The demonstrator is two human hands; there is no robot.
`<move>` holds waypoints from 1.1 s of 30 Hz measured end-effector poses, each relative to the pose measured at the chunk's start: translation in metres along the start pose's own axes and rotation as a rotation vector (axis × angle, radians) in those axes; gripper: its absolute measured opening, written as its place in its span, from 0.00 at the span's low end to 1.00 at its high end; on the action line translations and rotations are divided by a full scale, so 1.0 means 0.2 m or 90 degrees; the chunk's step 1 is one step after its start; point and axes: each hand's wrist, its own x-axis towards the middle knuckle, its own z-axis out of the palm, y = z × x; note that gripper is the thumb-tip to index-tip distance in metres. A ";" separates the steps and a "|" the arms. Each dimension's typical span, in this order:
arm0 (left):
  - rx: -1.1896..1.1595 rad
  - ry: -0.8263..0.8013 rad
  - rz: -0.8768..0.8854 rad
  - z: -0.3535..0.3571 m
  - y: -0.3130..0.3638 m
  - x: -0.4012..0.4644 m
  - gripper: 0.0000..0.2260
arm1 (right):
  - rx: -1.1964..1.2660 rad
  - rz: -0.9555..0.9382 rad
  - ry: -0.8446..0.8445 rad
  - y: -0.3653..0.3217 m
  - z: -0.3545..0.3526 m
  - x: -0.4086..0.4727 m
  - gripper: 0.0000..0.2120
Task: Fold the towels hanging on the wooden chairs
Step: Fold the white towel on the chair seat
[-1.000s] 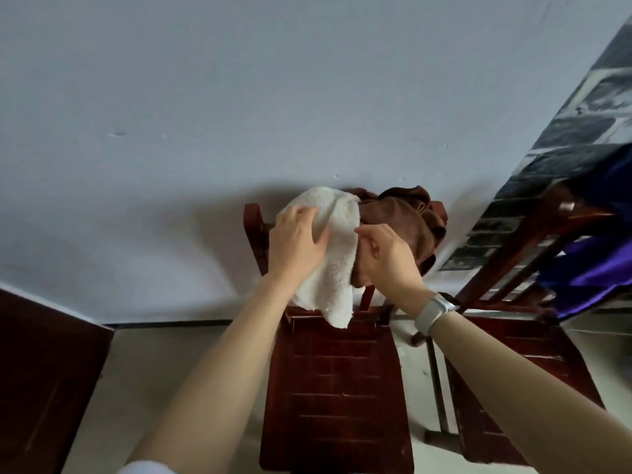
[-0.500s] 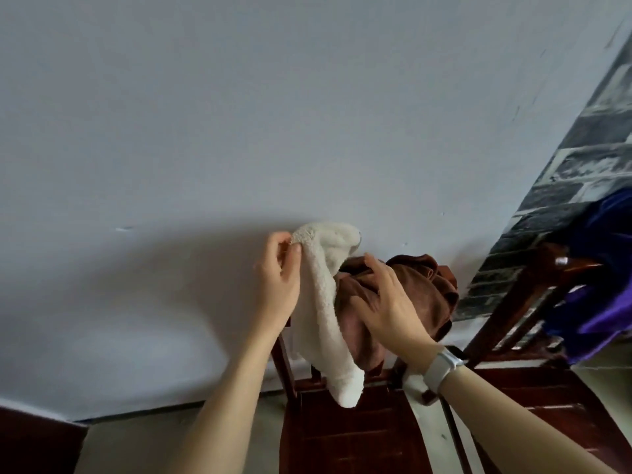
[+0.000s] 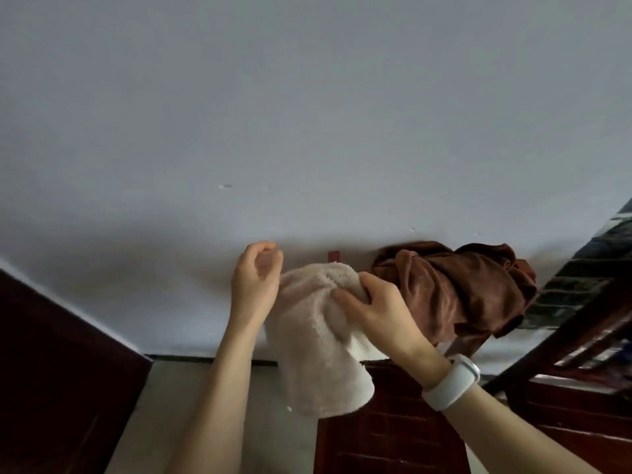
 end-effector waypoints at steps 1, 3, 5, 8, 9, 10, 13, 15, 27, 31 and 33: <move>-0.038 -0.009 -0.024 -0.03 -0.05 -0.05 0.06 | 0.025 0.043 0.032 0.00 0.01 0.00 0.12; -0.077 -0.081 -0.030 -0.08 -0.15 -0.18 0.07 | 0.076 0.120 0.049 0.03 0.05 -0.01 0.08; -0.061 -0.260 -0.054 -0.09 -0.24 -0.32 0.17 | 0.156 0.181 0.048 0.06 0.07 -0.04 0.06; 0.051 -0.357 -0.078 -0.01 -0.36 -0.49 0.20 | 0.199 0.232 0.059 0.12 0.08 -0.09 0.08; 0.070 -0.309 -0.056 0.02 -0.39 -0.52 0.10 | 0.181 0.228 0.057 0.14 0.07 -0.11 0.08; 0.075 -0.267 -0.027 0.03 -0.40 -0.53 0.06 | 0.158 0.219 0.055 0.16 0.06 -0.12 0.10; 0.066 -0.226 0.033 0.06 -0.43 -0.53 0.14 | 0.054 0.184 0.042 0.23 -0.01 -0.20 0.15; 0.069 -0.213 0.064 0.08 -0.43 -0.52 0.07 | -0.002 0.181 -0.012 0.30 -0.06 -0.27 0.17; 0.261 -0.593 -0.042 0.17 -0.77 -0.74 0.20 | -0.047 0.450 -0.145 0.78 -0.13 -0.79 0.03; 0.358 -0.558 0.087 0.21 -0.84 -0.75 0.05 | -0.117 0.449 -0.015 0.88 -0.19 -0.87 0.08; 0.376 -0.449 0.189 0.25 -0.83 -0.75 0.08 | -0.145 0.459 -0.039 0.92 -0.21 -0.92 0.09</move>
